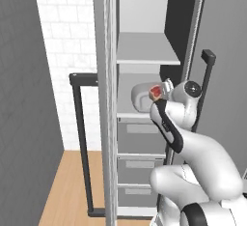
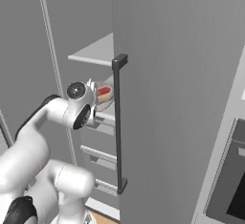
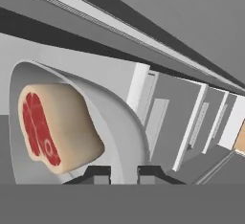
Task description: Take the meat container that has the steak and place it on the second highest rack of the freezer. Then take the vegetable container that has the sweet potato and avocado and place it on the highest rack of the freezer.
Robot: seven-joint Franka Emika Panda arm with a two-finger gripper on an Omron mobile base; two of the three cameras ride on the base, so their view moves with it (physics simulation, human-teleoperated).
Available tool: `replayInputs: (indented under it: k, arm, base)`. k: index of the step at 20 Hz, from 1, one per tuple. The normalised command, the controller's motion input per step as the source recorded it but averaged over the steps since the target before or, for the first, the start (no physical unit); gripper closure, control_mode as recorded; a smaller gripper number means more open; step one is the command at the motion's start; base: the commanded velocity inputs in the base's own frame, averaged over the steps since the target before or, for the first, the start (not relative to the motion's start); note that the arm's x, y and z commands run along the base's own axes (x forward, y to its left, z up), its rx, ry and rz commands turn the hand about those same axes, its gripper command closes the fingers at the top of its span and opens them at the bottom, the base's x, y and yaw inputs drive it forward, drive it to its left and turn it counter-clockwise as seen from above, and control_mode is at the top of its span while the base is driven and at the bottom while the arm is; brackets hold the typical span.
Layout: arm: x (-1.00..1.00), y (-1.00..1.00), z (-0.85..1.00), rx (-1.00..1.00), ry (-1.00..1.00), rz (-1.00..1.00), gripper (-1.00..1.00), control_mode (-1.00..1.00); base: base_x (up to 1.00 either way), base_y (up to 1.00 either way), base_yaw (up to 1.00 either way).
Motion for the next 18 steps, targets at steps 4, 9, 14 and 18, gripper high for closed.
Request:
replayInputs:
  k: [4, 9, 14, 18]
  arm:
    - [0.0, 0.0, -0.58, 0.0, 0.07, 0.0, 1.0, -1.0]
    - [0.08, 0.0, -0.3, 0.0, 0.01, 0.0, 1.0, -1.0]
    - [0.5, 0.0, -0.06, 0.0, 0.0, 0.0, 1.0, -1.0]
    - [0.61, 0.0, 0.0, 0.0, 0.04, 0.0, 1.0, -1.0]
  base:
    - [0.0, 0.0, 0.0]
    - [0.0, 0.0, 0.0]
    - [0.0, 0.0, 0.0]
    - [0.0, 0.0, 0.0]
